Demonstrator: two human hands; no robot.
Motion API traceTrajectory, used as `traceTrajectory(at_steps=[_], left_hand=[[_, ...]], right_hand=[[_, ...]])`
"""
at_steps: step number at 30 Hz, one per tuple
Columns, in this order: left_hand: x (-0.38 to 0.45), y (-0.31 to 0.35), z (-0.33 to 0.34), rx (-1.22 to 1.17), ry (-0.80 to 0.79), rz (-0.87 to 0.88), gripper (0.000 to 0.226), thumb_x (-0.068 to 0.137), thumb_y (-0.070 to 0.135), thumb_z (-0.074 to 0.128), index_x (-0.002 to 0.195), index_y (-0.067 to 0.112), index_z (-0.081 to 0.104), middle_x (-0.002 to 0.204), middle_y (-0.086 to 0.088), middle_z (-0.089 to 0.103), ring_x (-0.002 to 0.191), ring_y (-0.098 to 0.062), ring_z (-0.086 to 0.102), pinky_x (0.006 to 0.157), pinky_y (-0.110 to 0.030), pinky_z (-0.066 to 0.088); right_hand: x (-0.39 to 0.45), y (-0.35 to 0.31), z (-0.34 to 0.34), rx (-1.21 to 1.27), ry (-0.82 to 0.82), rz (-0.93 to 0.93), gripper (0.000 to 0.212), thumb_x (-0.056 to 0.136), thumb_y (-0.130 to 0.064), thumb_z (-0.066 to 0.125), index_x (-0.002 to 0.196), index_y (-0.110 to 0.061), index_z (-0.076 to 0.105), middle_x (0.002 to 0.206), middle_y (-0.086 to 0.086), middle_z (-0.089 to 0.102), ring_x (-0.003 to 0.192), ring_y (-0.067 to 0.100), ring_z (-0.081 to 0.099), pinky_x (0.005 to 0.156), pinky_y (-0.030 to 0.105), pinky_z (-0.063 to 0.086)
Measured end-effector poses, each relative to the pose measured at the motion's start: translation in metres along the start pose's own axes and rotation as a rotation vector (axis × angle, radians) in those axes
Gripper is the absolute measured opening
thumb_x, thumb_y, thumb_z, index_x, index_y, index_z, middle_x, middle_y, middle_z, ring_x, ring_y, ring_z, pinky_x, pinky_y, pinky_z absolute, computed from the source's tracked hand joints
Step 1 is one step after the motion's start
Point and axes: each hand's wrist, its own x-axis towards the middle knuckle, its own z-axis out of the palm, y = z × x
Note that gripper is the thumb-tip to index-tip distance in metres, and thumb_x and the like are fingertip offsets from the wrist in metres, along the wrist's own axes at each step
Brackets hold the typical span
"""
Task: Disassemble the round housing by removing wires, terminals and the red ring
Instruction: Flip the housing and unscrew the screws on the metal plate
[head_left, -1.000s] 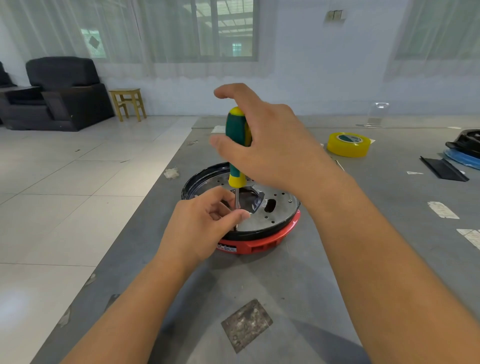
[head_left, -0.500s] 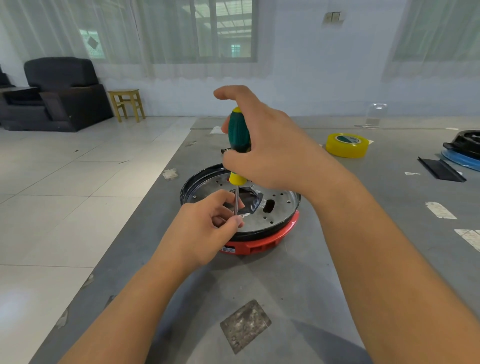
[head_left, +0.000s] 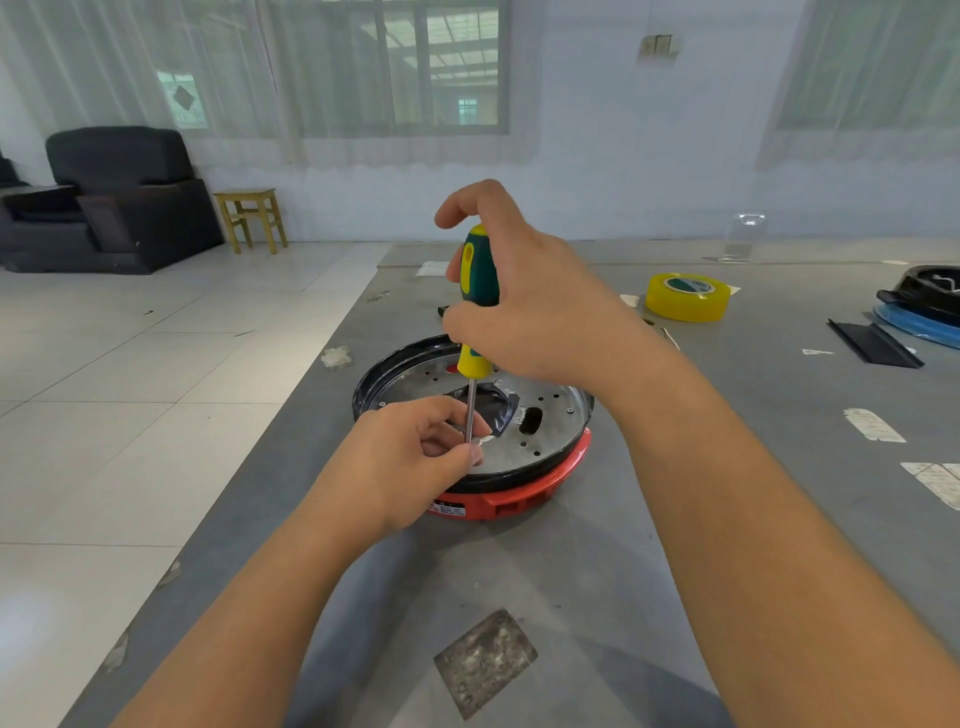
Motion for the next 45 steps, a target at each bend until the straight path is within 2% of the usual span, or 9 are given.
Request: traceTrajectory(at_steps=[5,8,14,18,22,25,30,34,45], left_hand=[[0.000,0.003,0.000,-0.004,0.038,-0.022,0.013,0.089,0.032,0.082,0.094,0.040,0.074,0.078,0.020,0.074,0.075,-0.002,0.070,0.076,-0.026,0.057],[0.002,0.008,-0.003,0.010,0.013,-0.055,0.014,0.087,0.034,0.083,0.097,0.038,0.074,0.079,0.018,0.076,0.078,-0.002,0.071,0.080,-0.030,0.059],[0.015,0.022,-0.020,0.137,-0.230,-0.136,0.017,0.085,0.028,0.086,0.094,0.032,0.072,0.081,0.014,0.077,0.082,-0.007,0.073,0.090,-0.038,0.059],[0.028,0.031,-0.035,0.235,-0.437,-0.168,0.022,0.084,0.015,0.085,0.096,0.025,0.069,0.090,0.005,0.080,0.093,-0.018,0.075,0.099,-0.046,0.057],[0.037,0.035,-0.038,0.333,-0.504,-0.188,0.025,0.084,0.016,0.085,0.097,0.027,0.067,0.090,0.008,0.079,0.090,-0.013,0.075,0.091,-0.035,0.059],[0.040,0.033,-0.040,0.329,-0.511,-0.220,0.023,0.086,0.014,0.084,0.098,0.027,0.069,0.089,0.011,0.080,0.085,-0.005,0.074,0.082,-0.023,0.053],[0.043,0.036,-0.038,0.375,-0.527,-0.225,0.014,0.086,0.023,0.085,0.092,0.031,0.076,0.082,0.016,0.075,0.087,-0.006,0.070,0.083,-0.022,0.053],[0.048,0.040,-0.039,0.444,-0.589,-0.207,0.011,0.089,0.027,0.081,0.085,0.037,0.078,0.072,0.027,0.069,0.086,-0.003,0.066,0.084,-0.020,0.052],[0.043,0.037,-0.037,0.572,-0.655,-0.124,0.012,0.100,0.027,0.067,0.092,0.036,0.069,0.091,0.015,0.069,0.082,-0.003,0.061,0.072,-0.018,0.045]], right_hand=[[-0.003,0.004,0.001,-0.157,0.114,-0.017,0.053,0.087,-0.046,0.072,0.127,-0.038,0.039,0.076,-0.005,0.046,0.068,0.011,0.049,0.056,0.027,0.042],[-0.002,0.007,-0.001,-0.153,0.103,0.003,0.061,0.086,-0.042,0.076,0.133,-0.040,0.038,0.076,-0.004,0.047,0.067,0.010,0.049,0.055,0.024,0.043],[-0.001,0.011,-0.002,-0.121,0.103,0.033,0.058,0.091,-0.040,0.073,0.138,-0.038,0.041,0.075,-0.008,0.045,0.064,0.006,0.046,0.055,0.023,0.038],[-0.001,0.010,-0.002,-0.089,0.082,0.055,0.058,0.091,-0.045,0.073,0.138,-0.037,0.041,0.082,-0.009,0.047,0.072,0.009,0.054,0.069,0.033,0.057],[-0.002,0.010,-0.003,-0.096,0.055,0.070,0.059,0.090,-0.045,0.074,0.138,-0.036,0.041,0.090,-0.010,0.049,0.079,0.011,0.059,0.077,0.040,0.061],[-0.002,0.014,-0.004,-0.116,0.082,0.065,0.059,0.090,-0.046,0.075,0.138,-0.036,0.042,0.090,-0.012,0.049,0.077,0.007,0.054,0.068,0.027,0.054],[0.000,0.019,-0.005,-0.123,0.098,0.071,0.056,0.089,-0.046,0.074,0.136,-0.036,0.044,0.088,-0.014,0.047,0.072,0.005,0.051,0.060,0.022,0.046],[0.000,0.020,-0.007,-0.108,0.087,0.079,0.053,0.089,-0.044,0.075,0.133,-0.035,0.046,0.087,-0.012,0.047,0.074,0.008,0.055,0.070,0.034,0.058],[0.001,0.023,-0.009,-0.107,0.074,0.094,0.051,0.088,-0.044,0.076,0.130,-0.038,0.048,0.092,-0.010,0.050,0.075,0.012,0.061,0.071,0.040,0.062]])
